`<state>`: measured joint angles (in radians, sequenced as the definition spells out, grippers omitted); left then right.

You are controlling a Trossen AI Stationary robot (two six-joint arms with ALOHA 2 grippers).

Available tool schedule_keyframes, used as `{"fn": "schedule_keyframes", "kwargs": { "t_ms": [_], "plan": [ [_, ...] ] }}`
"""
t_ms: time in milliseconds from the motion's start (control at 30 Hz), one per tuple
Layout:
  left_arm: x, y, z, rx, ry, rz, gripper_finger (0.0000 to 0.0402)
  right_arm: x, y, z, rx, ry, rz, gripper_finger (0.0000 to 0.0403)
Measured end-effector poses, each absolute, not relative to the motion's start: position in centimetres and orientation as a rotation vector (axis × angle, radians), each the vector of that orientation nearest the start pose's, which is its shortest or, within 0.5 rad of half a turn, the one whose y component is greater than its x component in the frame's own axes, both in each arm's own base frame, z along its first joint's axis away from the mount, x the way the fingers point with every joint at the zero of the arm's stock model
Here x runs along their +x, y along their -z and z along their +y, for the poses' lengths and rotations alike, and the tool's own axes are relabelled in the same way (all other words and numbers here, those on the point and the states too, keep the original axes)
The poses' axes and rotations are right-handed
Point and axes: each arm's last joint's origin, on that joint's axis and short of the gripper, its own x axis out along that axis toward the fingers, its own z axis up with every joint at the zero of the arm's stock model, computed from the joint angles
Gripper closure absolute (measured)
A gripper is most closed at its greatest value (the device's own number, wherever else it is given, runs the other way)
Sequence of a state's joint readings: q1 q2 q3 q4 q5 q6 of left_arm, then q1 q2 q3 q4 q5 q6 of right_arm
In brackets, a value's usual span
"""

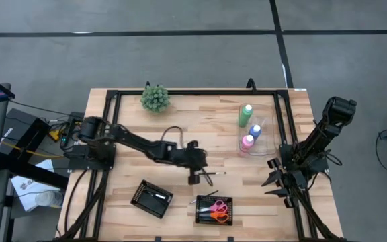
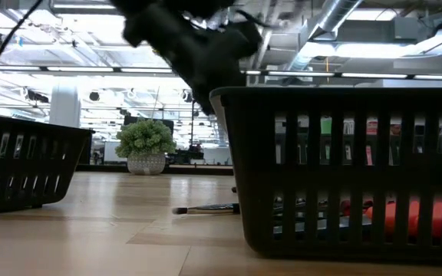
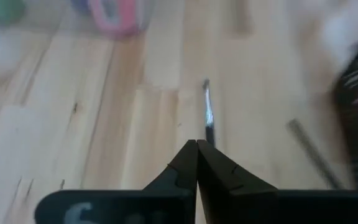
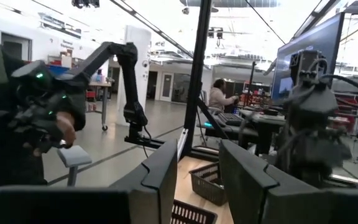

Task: Pick & Place Paint Supplies
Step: Put the black makeup brush into the left black bin

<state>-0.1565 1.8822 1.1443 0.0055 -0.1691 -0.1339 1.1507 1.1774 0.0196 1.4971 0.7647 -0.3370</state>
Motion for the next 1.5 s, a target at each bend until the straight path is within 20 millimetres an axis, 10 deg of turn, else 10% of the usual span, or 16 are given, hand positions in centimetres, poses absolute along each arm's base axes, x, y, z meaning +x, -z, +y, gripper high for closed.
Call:
{"fn": "schedule_keyframes", "kwargs": {
  "t_ms": [467, 1033, 1500],
  "plan": [
    [37.1, -17.0, -5.4, -0.150, 0.060, 0.672, 0.0389, 8.2, -17.7, 13.4, -0.053, -0.334, -0.257, 0.0294],
    [41.2, -13.7, -7.9, -0.047, 0.186, 0.931, 0.0177, 8.3, -17.4, 13.2, -0.042, -0.268, -0.217, 0.0294],
    [42.1, -11.4, -9.4, 0.098, 0.106, 1.020, 0.0226, 8.3, -17.4, 13.2, -0.034, -0.240, -0.206, 0.0294]
  ]
}}
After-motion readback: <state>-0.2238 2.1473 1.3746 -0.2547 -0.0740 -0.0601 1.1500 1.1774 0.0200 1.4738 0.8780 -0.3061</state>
